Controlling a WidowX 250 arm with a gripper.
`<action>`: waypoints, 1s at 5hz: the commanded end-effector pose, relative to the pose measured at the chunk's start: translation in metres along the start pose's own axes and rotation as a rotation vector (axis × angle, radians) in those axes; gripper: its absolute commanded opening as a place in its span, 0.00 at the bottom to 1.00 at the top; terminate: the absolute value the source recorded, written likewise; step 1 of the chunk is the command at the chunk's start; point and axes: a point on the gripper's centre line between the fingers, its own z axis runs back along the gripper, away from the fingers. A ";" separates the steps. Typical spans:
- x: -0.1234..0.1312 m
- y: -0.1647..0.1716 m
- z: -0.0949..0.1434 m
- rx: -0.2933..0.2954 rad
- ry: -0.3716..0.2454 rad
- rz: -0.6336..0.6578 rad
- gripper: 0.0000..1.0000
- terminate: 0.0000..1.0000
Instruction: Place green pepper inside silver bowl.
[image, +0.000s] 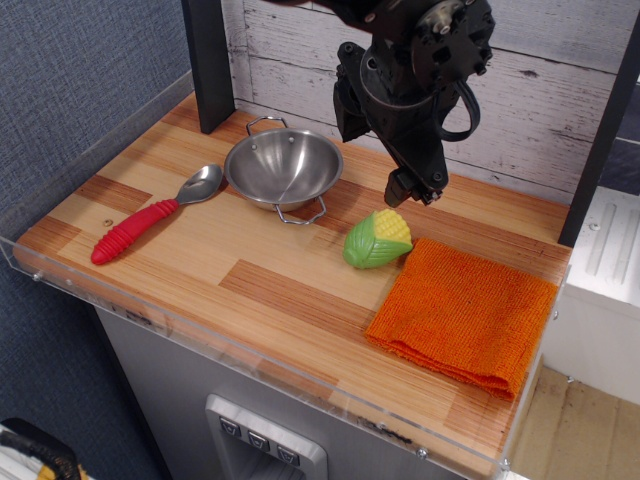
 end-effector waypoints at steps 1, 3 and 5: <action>0.000 0.000 0.000 0.000 0.000 0.000 1.00 0.00; 0.034 0.037 0.024 -0.076 -0.023 0.312 1.00 0.00; 0.020 0.051 0.025 -0.097 0.047 0.511 1.00 0.00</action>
